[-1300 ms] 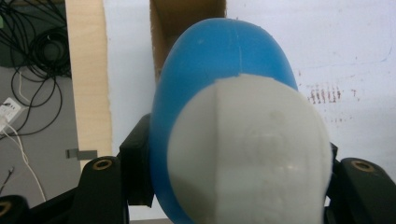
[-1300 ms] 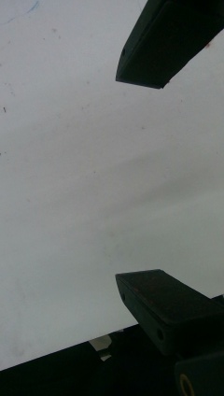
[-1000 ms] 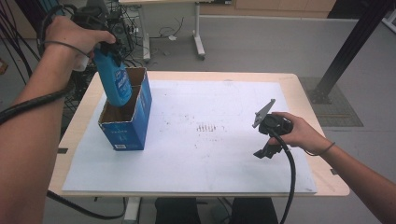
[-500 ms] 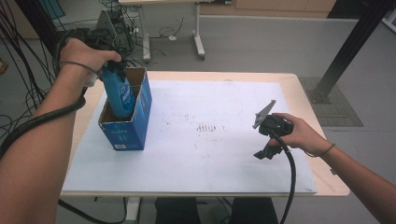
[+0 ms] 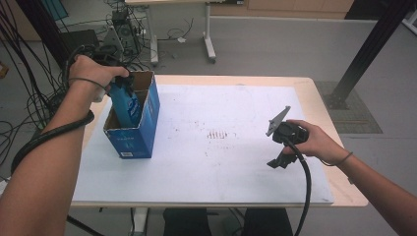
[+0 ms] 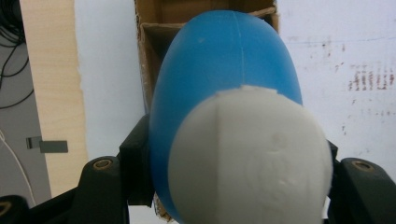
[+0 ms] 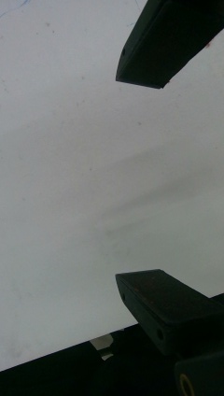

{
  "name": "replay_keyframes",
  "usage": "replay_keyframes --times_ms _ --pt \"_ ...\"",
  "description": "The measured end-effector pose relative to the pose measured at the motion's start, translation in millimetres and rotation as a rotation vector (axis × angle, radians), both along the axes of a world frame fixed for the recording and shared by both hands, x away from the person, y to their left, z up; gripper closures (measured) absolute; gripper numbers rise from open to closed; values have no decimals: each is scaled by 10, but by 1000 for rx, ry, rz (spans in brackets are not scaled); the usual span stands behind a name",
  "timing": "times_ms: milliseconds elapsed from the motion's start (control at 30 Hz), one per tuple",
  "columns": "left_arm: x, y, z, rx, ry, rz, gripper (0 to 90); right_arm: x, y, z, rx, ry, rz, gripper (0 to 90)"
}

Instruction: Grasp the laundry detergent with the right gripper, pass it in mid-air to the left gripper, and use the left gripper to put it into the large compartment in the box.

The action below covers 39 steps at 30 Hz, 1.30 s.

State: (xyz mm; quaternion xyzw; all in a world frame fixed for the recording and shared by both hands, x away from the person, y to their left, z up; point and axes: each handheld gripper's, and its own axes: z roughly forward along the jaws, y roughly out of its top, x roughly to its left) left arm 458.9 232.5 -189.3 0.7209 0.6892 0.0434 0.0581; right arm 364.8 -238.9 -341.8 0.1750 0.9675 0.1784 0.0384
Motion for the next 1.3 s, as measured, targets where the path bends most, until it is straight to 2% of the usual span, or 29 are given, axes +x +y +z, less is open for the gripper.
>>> replay_keyframes --times_ms 367,567,1300 --pt "0 21 -202 -14 18 7 380 -7 11 -25 -1 3 7 47" --pt "6 34 -361 -18 41 8 380 -10 14 -36 0 7 4 47" --pt "-2 25 -682 -19 78 11 379 -11 23 -62 3 14 0 46"
